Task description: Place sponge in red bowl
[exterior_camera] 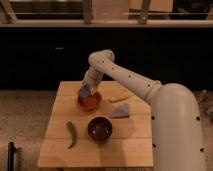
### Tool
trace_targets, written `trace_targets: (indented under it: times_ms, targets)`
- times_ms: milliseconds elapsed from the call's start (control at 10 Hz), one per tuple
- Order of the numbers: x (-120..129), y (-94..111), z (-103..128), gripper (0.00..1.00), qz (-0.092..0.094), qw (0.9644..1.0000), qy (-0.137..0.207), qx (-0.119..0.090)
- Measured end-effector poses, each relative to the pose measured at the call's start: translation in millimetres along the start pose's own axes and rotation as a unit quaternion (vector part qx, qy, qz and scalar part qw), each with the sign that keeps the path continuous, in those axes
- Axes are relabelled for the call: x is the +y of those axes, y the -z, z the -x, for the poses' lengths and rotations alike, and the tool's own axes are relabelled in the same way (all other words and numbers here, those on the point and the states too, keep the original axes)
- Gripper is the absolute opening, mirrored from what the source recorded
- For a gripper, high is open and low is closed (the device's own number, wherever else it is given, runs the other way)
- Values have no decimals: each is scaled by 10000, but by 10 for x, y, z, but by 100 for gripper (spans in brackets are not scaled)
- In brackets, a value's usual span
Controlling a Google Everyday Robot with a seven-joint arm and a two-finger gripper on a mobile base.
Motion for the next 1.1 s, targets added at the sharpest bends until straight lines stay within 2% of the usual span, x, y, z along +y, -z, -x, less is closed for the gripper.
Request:
trace_targets:
  times_ms: [500,800,900,1100]
  targets:
    - [42,-239,44,0,145,9994,24,-327]
    - [116,-348,56,0,212,9988,-37,-443]
    - [138,-369,49,5,212,9986,-107,-466]
    - [157,-385,42,25,134,9985,-207,-497]
